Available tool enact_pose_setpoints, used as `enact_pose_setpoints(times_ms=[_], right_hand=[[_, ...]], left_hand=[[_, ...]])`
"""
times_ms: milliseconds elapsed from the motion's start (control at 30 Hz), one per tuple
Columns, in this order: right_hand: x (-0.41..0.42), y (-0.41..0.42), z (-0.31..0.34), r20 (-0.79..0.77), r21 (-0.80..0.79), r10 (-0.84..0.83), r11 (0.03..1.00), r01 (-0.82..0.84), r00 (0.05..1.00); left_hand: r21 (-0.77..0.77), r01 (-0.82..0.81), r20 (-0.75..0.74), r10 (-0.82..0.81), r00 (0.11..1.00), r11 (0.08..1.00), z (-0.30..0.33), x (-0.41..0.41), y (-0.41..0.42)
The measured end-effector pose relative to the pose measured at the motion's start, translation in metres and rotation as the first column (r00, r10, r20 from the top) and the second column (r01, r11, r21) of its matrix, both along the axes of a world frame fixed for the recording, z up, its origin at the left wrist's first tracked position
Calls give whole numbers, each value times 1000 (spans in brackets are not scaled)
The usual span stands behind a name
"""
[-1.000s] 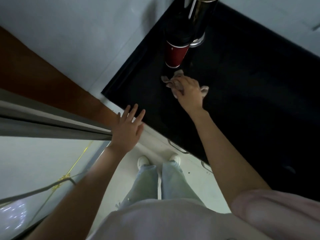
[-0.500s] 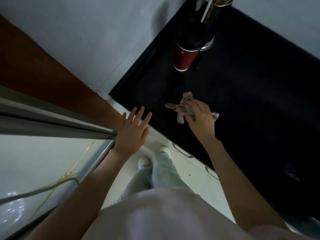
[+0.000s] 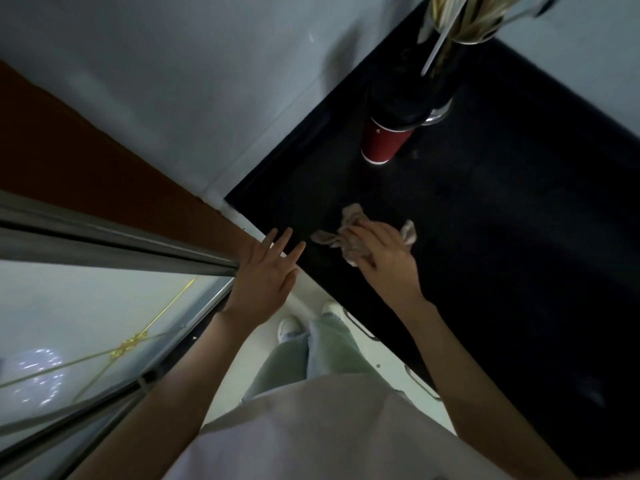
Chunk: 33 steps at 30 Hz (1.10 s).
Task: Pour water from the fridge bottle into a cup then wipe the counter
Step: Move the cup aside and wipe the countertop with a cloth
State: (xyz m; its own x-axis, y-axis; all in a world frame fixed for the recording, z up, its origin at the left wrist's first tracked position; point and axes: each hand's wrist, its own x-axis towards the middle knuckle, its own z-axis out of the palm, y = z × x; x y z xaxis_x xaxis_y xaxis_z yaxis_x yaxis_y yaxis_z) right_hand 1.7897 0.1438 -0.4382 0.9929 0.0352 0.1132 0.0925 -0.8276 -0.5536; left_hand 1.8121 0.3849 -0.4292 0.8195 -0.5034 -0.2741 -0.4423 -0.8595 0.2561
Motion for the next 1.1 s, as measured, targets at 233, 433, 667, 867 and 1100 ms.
enact_pose_setpoints(times_ms=[233,433,667,867,1100], right_hand=[[77,-10,-3,-7,-7,-124,992,124,992],[54,35,-1,-2,-7,-34,999,34,999],[-103,19,3,15,-59,-327,943,327,945],[-110,18,-5,65,-115,-756,643,757,652],[-23,119,-1,126,-36,-614,782,622,779]], left_hand=[[-15,-25,-13,25,1000,1000,-1,0,-3],[17,17,-2,-17,1000,1000,-1,6,2],[98,139,133,-152,979,985,-6,4,8],[95,232,202,-247,948,968,-11,14,19],[4,270,232,-264,936,963,-15,45,37]])
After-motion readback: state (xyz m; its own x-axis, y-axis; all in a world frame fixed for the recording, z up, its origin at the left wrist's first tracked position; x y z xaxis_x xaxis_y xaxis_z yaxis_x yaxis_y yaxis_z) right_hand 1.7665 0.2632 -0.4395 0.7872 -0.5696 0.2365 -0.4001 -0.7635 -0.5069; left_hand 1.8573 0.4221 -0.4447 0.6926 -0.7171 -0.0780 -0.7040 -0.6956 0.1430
